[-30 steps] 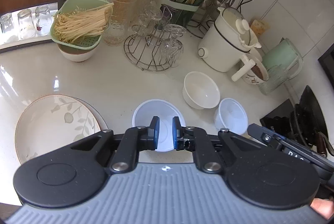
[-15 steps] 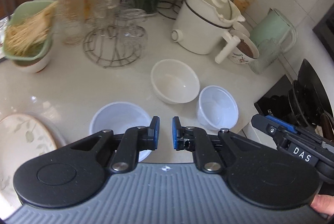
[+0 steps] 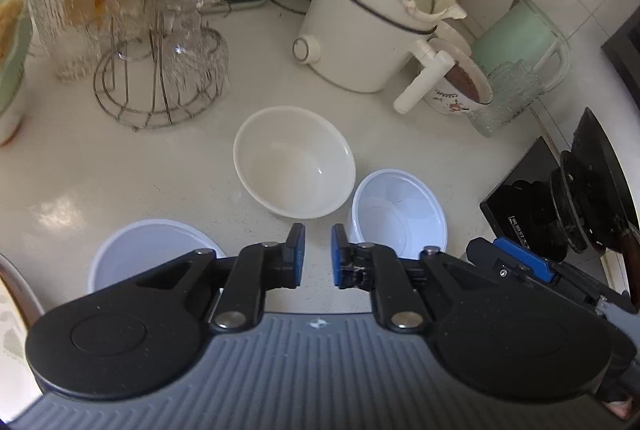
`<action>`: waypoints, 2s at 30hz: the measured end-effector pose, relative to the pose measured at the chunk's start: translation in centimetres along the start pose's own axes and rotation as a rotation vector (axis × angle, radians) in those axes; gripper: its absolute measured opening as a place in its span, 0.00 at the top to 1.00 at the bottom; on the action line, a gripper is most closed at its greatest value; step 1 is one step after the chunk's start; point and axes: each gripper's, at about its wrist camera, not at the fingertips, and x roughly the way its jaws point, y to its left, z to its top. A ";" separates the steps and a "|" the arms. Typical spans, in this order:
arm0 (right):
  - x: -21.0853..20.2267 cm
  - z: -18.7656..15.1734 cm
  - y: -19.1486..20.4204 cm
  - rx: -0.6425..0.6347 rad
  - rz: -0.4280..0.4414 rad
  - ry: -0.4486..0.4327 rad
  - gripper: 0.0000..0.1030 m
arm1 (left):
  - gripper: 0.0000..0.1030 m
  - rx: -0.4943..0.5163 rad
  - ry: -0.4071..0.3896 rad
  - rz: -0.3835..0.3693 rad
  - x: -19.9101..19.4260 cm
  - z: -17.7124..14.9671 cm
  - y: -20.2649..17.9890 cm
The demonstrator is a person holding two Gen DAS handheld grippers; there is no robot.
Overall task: Organize plates and bowls
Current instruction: 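Lift the plastic bowl with both grippers and carry it over the other plastic bowl, then lower the held bowl into the other plastic bowl and open both grippers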
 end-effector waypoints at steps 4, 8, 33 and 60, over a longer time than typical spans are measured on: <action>0.7 -0.3 -0.2 -0.051 -0.019 -0.041 0.64 | 0.56 -0.012 0.035 0.002 1.6 0.1 -0.2; 1.8 -0.6 -0.9 -0.058 -0.031 -0.031 0.65 | 0.55 -0.048 0.061 -0.014 2.7 -0.1 -0.3; 8.1 -1.1 -5.3 0.124 -0.058 0.044 0.65 | 0.54 -0.020 0.174 -0.030 11.1 0.9 -5.7; 9.2 -0.8 -6.1 0.200 -0.029 0.140 0.87 | 0.86 -0.038 0.170 0.000 9.7 0.6 -5.0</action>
